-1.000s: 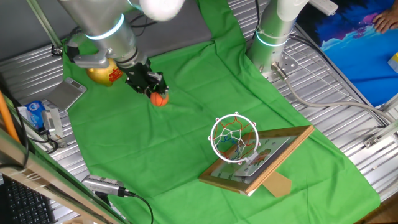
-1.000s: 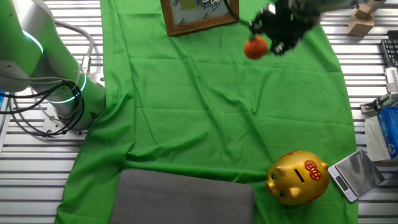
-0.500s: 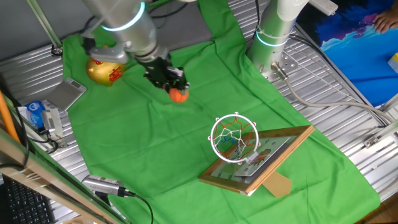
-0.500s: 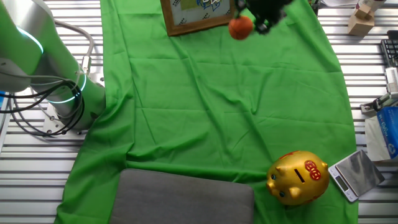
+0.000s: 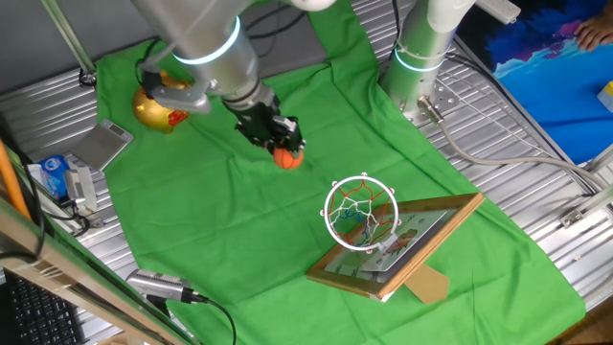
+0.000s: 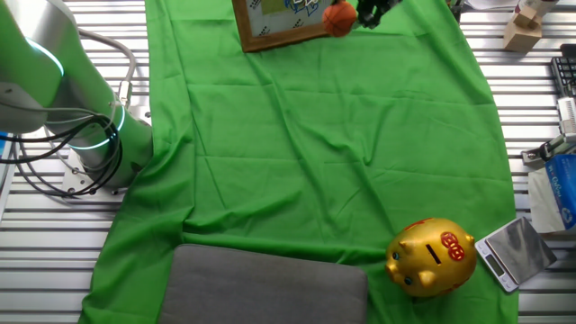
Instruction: Grab a basketball, release it and shoot it into the basket
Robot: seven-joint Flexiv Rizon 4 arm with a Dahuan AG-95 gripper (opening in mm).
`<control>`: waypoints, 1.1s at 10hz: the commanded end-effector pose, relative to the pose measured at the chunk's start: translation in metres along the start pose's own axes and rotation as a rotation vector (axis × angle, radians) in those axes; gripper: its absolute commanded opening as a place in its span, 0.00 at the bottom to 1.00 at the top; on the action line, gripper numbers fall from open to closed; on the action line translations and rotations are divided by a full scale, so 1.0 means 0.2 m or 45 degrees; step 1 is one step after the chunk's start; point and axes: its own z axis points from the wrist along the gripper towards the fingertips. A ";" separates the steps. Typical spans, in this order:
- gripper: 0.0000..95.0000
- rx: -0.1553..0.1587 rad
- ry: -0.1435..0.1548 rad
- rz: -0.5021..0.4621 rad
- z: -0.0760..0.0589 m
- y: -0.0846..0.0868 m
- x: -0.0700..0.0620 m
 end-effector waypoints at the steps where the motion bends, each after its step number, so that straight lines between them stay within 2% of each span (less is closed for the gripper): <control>1: 0.00 -0.005 -0.002 -0.020 0.00 0.00 0.00; 4: 0.00 -0.002 -0.002 -0.055 0.01 0.00 0.00; 11: 0.00 -0.013 -0.036 -0.233 0.01 -0.01 0.00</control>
